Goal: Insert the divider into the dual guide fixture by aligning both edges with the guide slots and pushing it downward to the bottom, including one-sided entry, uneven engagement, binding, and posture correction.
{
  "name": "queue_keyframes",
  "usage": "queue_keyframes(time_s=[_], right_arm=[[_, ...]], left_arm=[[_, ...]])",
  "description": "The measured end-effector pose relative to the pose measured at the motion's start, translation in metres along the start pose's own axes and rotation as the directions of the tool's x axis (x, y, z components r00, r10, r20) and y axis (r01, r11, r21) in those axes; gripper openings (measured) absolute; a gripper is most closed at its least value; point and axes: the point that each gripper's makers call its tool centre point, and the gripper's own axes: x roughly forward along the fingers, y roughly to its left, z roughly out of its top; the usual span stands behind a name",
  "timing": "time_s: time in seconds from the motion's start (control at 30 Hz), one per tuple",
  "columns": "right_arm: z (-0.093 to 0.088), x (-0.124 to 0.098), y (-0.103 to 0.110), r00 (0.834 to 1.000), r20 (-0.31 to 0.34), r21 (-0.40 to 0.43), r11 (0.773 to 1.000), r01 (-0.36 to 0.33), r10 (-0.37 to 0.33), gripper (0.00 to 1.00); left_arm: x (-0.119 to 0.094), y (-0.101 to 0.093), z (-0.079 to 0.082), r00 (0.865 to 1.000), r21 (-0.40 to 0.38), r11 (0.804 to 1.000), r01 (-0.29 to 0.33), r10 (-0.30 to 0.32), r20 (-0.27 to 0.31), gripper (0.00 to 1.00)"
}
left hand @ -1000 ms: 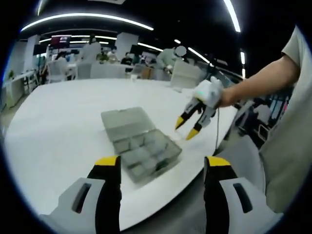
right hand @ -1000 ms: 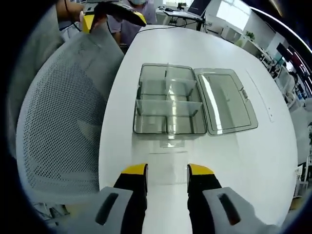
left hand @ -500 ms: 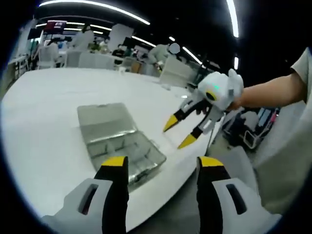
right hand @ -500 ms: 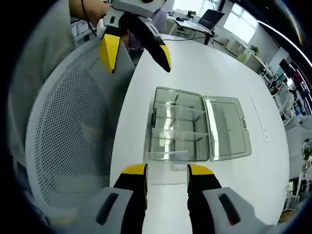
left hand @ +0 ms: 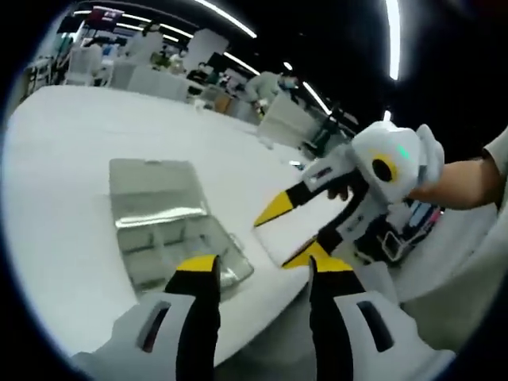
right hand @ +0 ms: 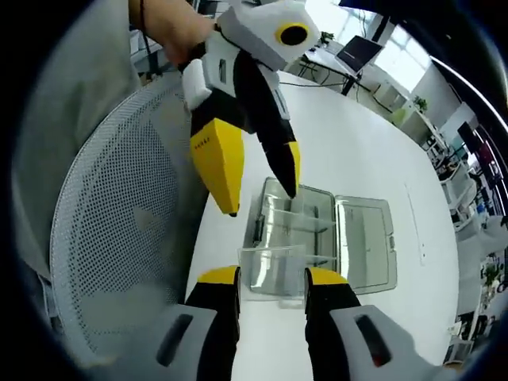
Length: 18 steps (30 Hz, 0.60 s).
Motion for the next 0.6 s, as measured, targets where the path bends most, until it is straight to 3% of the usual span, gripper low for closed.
queue_keyframes(time_s=[0.17, 0.6], right_arm=[[0.011, -0.002, 0.0, 1.0, 0.017, -0.01, 1.0, 0.01, -0.009, 0.27], [0.031, -0.003, 0.002, 0.999, 0.05, -0.046, 0.999, 0.023, -0.02, 0.27]], left_arm=[[0.005, 0.0, -0.004, 1.0, -0.054, 0.998, 0.008, -0.009, -0.009, 0.36], [0.002, 0.009, -0.003, 0.999, -0.213, 0.977, 0.015, -0.006, 0.043, 0.2]])
